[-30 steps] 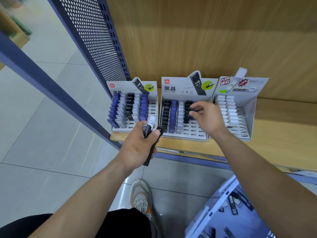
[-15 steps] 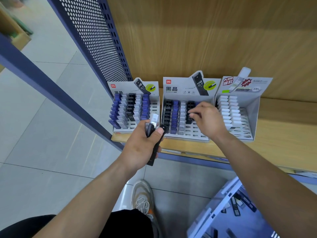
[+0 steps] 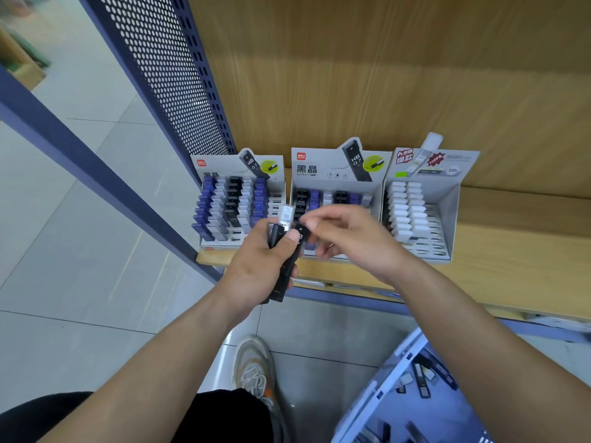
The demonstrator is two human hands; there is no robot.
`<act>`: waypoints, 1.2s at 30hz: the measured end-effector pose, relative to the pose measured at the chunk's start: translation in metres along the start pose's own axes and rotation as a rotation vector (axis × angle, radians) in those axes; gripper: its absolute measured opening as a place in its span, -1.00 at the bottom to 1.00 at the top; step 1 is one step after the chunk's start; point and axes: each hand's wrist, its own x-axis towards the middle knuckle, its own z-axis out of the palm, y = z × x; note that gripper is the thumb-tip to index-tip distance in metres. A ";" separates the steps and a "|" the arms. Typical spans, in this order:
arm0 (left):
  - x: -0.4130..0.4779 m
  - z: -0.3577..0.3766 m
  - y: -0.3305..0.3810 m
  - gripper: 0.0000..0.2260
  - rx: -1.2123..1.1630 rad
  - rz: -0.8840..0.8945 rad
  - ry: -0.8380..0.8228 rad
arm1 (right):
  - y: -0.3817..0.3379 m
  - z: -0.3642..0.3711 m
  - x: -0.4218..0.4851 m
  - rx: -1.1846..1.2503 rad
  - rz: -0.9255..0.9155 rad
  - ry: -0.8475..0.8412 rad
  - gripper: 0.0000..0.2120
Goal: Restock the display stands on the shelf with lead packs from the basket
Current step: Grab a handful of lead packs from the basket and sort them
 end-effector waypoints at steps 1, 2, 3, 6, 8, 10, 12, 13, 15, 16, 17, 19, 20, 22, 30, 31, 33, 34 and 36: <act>-0.001 0.001 0.001 -0.88 0.005 0.004 -0.003 | -0.002 0.003 -0.003 0.006 0.000 -0.035 -0.89; -0.002 0.002 0.001 -0.88 0.007 0.008 -0.006 | -0.002 0.004 -0.004 0.018 0.000 -0.058 -0.88; -0.002 0.003 0.001 -0.88 0.007 0.011 -0.010 | -0.002 0.005 -0.005 0.029 0.004 -0.069 -0.87; -0.003 0.004 0.001 -0.87 -0.003 0.015 -0.022 | -0.005 0.003 -0.010 0.091 0.050 -0.052 -0.91; -0.002 0.005 0.000 -0.84 -0.009 0.015 -0.023 | -0.006 0.000 -0.012 0.149 0.083 -0.005 -0.92; -0.001 0.004 0.000 -0.83 -0.003 0.016 -0.022 | -0.007 -0.004 -0.013 0.163 0.077 0.047 -0.93; 0.000 0.004 -0.001 -0.86 -0.001 0.012 -0.025 | -0.006 -0.010 -0.013 0.174 0.066 0.093 -0.94; 0.000 0.004 -0.001 -0.87 -0.002 0.009 -0.028 | -0.006 -0.013 -0.013 0.178 0.064 0.110 -0.93; 0.000 0.004 -0.001 -0.91 -0.001 0.004 -0.026 | -0.005 -0.021 -0.012 0.184 0.052 0.149 -0.93; 0.000 0.003 -0.001 -0.93 0.002 0.002 -0.022 | -0.004 -0.026 -0.010 0.181 0.040 0.185 -0.92; 0.000 0.003 0.000 -0.94 0.004 0.002 -0.019 | -0.002 -0.032 -0.008 0.163 0.025 0.235 -0.93; 0.001 0.002 0.000 -0.95 0.014 0.002 -0.005 | 0.007 -0.045 0.002 0.051 0.001 0.352 -0.93; 0.001 0.000 -0.001 -0.95 0.025 0.005 0.007 | 0.014 -0.051 0.009 -0.029 0.001 0.400 -0.92; 0.001 -0.003 -0.003 -0.94 0.058 0.013 0.032 | 0.029 -0.059 0.023 -0.213 0.018 0.450 -0.91; 0.004 -0.010 -0.004 -0.86 0.053 0.014 0.079 | 0.068 -0.058 0.049 -0.640 0.042 0.377 -0.84; 0.004 -0.011 -0.005 -0.86 0.060 0.014 0.080 | 0.070 -0.057 0.049 -0.649 0.033 0.376 -0.83; 0.004 -0.012 -0.005 -0.87 0.068 0.013 0.080 | 0.072 -0.057 0.048 -0.665 0.005 0.374 -0.82; 0.004 -0.012 -0.005 -0.87 0.066 0.013 0.080 | 0.073 -0.057 0.048 -0.682 -0.008 0.370 -0.82; 0.004 -0.012 -0.005 -0.88 0.060 0.011 0.077 | 0.074 -0.058 0.048 -0.723 -0.025 0.364 -0.82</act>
